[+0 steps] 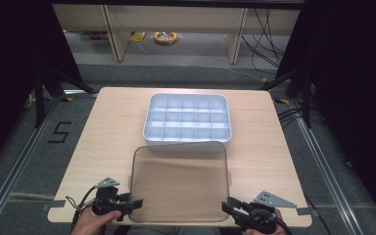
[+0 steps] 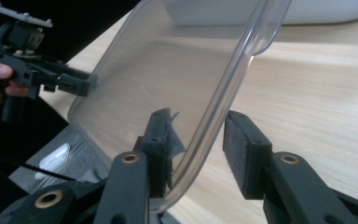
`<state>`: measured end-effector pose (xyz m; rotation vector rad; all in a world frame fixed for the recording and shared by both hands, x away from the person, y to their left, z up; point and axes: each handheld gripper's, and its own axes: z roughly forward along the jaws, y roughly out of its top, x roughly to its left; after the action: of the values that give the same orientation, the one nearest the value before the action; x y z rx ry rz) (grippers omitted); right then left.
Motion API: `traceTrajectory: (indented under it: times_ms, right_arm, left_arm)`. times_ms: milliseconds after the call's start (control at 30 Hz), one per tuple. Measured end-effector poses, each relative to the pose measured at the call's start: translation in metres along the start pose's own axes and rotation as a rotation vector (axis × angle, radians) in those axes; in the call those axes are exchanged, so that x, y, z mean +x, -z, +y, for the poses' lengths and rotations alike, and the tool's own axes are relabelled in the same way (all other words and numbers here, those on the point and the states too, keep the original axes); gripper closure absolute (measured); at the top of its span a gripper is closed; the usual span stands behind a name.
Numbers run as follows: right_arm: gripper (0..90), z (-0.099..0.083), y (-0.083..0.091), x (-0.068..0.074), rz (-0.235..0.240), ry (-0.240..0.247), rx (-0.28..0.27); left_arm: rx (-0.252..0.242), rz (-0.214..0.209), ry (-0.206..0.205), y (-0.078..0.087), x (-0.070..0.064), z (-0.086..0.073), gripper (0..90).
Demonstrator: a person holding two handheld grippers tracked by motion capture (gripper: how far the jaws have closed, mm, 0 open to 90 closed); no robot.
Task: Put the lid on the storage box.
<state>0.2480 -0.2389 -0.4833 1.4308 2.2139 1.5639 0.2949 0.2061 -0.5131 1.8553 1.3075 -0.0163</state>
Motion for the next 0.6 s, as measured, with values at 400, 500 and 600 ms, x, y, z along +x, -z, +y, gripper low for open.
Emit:
traceTrajectory:
  times_ms: [400, 500, 600]
  right_arm:
    - [62.1, 0.000, -0.004, -0.007, -0.077, -0.021, -0.012]
    - [60.9, 0.000, -0.004, -0.005, -0.082, -0.080, 0.019]
    - [60.5, 0.002, -0.008, -0.009, -0.103, -0.047, 0.006]
  left_arm:
    - [-0.141, -0.031, -0.016, 0.009, -0.006, 0.003, 60.0]
    - [-0.152, -0.035, -0.027, 0.011, -0.007, 0.004, 60.8]
    - [-0.163, -0.021, -0.053, 0.012, -0.010, 0.006, 61.2]
